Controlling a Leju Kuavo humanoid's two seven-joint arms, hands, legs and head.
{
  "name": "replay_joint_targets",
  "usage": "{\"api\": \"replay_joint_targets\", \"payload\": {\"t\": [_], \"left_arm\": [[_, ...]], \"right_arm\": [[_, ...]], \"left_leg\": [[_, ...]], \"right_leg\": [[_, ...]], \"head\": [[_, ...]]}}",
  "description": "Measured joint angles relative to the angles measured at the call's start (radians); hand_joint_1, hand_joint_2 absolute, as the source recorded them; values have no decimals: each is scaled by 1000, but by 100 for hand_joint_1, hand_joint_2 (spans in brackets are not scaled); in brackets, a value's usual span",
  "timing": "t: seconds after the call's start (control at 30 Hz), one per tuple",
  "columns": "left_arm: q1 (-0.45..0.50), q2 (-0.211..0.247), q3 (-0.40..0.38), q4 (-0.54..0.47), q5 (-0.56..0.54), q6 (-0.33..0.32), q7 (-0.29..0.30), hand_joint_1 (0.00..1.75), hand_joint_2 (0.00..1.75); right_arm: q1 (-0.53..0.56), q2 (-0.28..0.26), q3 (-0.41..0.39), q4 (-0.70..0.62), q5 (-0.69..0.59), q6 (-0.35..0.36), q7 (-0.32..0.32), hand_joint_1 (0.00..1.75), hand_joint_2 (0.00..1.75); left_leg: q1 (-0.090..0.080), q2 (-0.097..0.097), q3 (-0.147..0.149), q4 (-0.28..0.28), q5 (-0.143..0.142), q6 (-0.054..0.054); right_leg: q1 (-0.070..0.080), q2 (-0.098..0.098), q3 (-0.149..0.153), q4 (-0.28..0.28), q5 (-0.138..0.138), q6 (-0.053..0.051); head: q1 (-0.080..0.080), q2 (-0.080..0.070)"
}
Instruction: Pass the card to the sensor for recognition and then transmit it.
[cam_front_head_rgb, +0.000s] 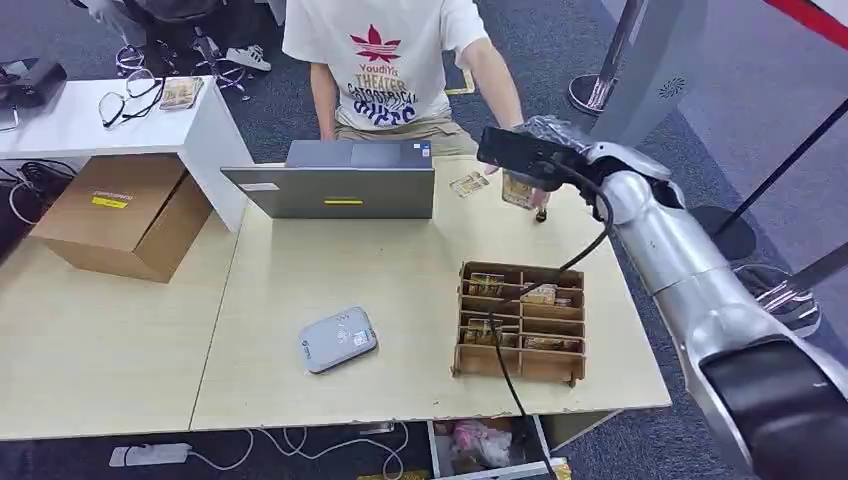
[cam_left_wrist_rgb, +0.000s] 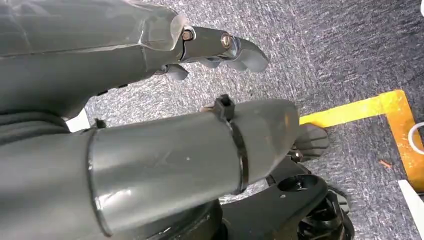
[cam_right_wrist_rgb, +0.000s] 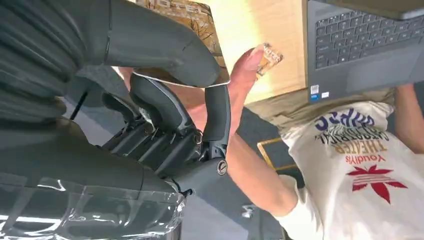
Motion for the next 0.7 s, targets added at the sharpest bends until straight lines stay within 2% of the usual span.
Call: {"api": "replay_joint_targets", "payload": {"t": [0.4,0.47,0.5,0.57,0.6,0.63,0.7], "left_arm": [[0,-3,-10,0,-8,4,10,0,0],[0,-4,-15,0,-9,4,11,0,0],[0,-5,-16,0,-10,4,12,0,0],[0,-5,-17,0,-10,4,18,0,0],[0,-5,-18,0,-10,4,19,0,0],[0,-5,-18,0,-10,4,19,0,0],[0,-5,-18,0,-10,4,19,0,0]], "right_arm": [[24,35,8,66,18,-50,-2,169,175],[31,36,8,66,19,-53,-2,162,175],[34,37,8,66,19,-55,0,148,175],[43,38,5,65,25,-62,7,138,175],[46,38,5,65,27,-63,8,24,175],[50,38,5,63,30,-64,9,0,175],[56,38,3,61,34,-64,10,0,175]], "left_leg": [[0,0,0,0,0,0],[0,0,0,0,0,0],[0,0,0,0,0,0],[0,0,0,0,0,0],[0,0,0,0,0,0],[0,0,0,0,0,0],[0,0,0,0,0,0]], "right_leg": [[0,0,0,0,0,0],[0,0,0,0,0,0],[0,0,0,0,0,0],[0,0,0,0,0,0],[0,0,0,0,0,0],[0,0,0,0,0,0],[0,0,0,0,0,0]], "head": [[0,0],[0,0],[0,0],[0,0],[0,0],[0,0],[0,0]]}}
